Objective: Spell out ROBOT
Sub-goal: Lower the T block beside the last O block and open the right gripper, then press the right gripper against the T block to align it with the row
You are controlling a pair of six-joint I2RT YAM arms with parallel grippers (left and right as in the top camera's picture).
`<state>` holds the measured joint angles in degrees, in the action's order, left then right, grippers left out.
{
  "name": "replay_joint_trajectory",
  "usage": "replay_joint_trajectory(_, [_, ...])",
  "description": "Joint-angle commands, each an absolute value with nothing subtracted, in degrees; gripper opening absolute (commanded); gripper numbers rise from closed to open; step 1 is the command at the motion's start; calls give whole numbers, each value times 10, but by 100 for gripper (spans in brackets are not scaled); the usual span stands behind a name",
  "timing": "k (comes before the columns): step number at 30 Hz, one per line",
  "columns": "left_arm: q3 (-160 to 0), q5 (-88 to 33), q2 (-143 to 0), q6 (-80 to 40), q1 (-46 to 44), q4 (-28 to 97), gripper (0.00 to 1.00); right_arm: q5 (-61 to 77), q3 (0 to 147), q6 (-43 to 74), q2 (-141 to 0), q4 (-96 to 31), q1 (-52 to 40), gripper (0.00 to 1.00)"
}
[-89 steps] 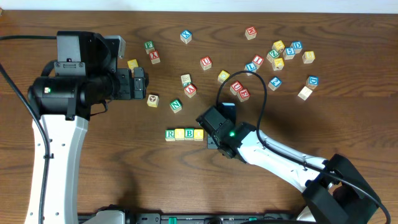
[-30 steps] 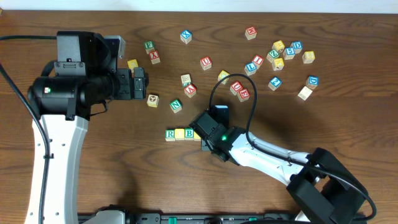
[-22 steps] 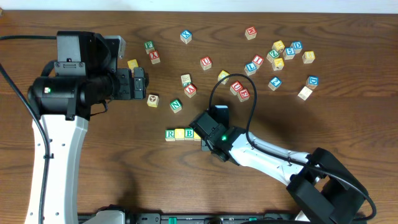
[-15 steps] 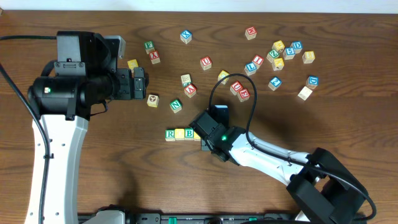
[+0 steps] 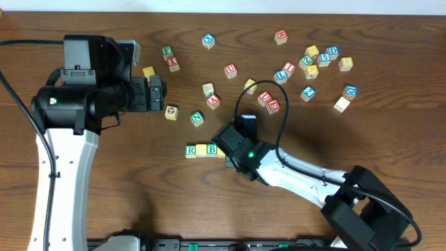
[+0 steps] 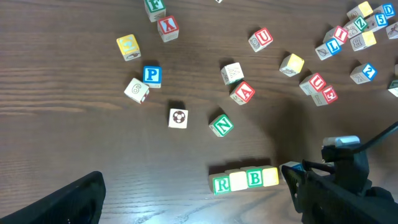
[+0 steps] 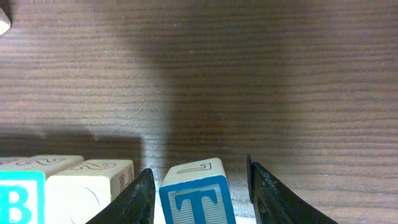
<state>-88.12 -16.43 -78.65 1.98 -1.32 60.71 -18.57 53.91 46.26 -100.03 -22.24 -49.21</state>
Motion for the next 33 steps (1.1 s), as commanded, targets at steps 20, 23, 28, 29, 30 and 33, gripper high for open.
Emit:
replay_joint_trajectory(20, [-891,-169,-787,30,-11,609,98,-275,535,422,-1005,-212,-451,47])
replay_joint_trajectory(23, [-891,-169,-787,30,-11,609,98,-263,535,447,-1005,-251,-442,45])
replay_joint_trajectory(28, [-891,-169,-787,30,-11,609,98,-203,535,468,-1005,-296,-443,22])
replay_joint_trajectory(29, [-891,-169,-787,30,-11,609,98,-196,535,467,-1005,-297,-443,18])
replay_joint_trajectory(30, [-891,-169,-787,30,-11,609,98,-190,535,467,-1005,-298,-443,14])
replay_joint_trajectory(33, [-891,-169,-787,30,-11,609,98,-184,535,467,-1005,-298,-443,1])
